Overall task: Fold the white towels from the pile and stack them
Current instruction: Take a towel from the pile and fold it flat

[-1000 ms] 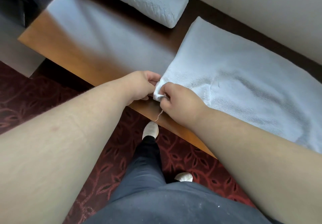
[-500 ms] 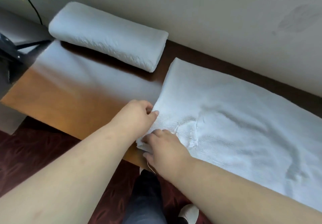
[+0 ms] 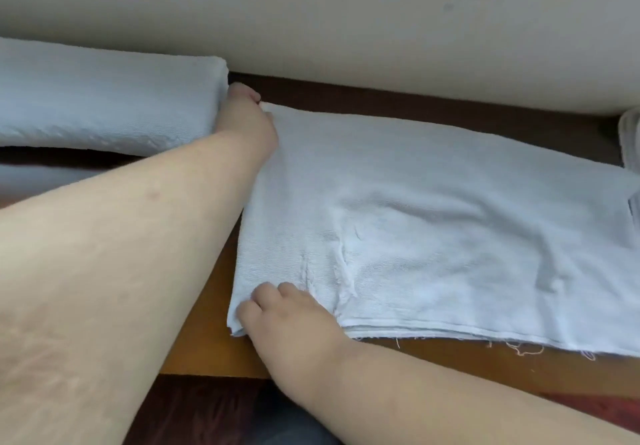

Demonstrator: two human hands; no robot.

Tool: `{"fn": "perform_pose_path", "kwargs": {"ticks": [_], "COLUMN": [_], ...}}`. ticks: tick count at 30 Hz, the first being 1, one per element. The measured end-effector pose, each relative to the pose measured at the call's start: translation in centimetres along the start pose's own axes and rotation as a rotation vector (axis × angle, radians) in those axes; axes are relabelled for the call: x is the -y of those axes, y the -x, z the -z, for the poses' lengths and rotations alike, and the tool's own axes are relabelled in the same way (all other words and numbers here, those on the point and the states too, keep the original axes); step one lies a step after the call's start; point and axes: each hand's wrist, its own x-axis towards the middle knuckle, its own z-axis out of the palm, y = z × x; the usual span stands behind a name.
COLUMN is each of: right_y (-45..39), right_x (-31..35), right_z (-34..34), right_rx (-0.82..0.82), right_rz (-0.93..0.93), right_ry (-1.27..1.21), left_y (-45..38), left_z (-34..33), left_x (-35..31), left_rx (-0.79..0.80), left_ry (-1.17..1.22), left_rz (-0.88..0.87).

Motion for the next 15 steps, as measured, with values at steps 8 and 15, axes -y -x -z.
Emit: {"fn": "perform_pose_path", "kwargs": {"ticks": [8, 15], "right_y": [-1.3, 6.4], "right_x": [-0.6, -3.9], "right_z": [0.7, 0.7], "right_rx": [0.002, -0.256], "right_rz": [-0.037, 0.027], "right_ry": [-0.28, -0.282], "left_y": [-1.2, 12.0], "left_z": [-0.8, -2.9], "left_x": [-0.6, 1.9], "left_rx": [0.09, 0.023], "left_ry": [0.016, -0.323], "left_rz": [-0.018, -0.675]}}
